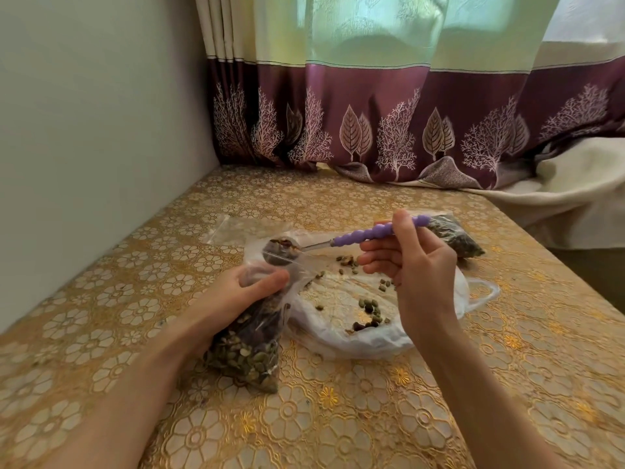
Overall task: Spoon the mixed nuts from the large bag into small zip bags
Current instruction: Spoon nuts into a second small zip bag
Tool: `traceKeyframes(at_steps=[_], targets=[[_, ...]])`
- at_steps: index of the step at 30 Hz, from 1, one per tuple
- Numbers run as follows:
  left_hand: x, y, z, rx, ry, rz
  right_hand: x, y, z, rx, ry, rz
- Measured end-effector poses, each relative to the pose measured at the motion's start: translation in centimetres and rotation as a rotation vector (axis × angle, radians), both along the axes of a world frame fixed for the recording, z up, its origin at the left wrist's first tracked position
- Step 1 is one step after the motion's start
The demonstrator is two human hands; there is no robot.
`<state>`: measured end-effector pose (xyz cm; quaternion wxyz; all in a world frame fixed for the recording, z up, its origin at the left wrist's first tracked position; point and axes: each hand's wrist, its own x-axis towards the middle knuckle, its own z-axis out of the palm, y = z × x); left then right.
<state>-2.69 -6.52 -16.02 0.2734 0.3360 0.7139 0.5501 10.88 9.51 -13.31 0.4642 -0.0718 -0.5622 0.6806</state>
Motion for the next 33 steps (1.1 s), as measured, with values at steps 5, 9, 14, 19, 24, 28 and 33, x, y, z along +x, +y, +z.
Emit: traceKeyframes(at_steps=[5, 9, 14, 19, 24, 28, 33], targets=[[0.0, 0.0, -0.1, 0.072, -0.020, 0.033, -0.1, -0.2, -0.2, 0.091, 0.065, 0.079], [0.2, 0.1, 0.0, 0.145, -0.015, 0.061, -0.1, 0.2, -0.3, 0.026, 0.079, 0.102], [0.4, 0.0, 0.0, 0.280, -0.009, 0.158, 0.1, 1.3, -0.1, -0.151, 0.141, 0.172], [0.1, -0.1, 0.0, 0.359, 0.032, 0.291, 0.6, 3.1, 0.1, -0.354, 0.134, 0.103], [0.2, -0.1, -0.2, 0.331, 0.053, 0.291, 0.6, 4.9, -0.1, -0.270, -0.120, -0.144], [0.1, 0.1, -0.3, 0.338, 0.062, 0.275, 0.8, 6.0, 0.2, -0.245, -0.237, -0.218], [0.4, 0.2, -0.2, 0.330, 0.084, 0.267, 2.7, 5.9, -0.4, -0.130, -0.290, -0.281]])
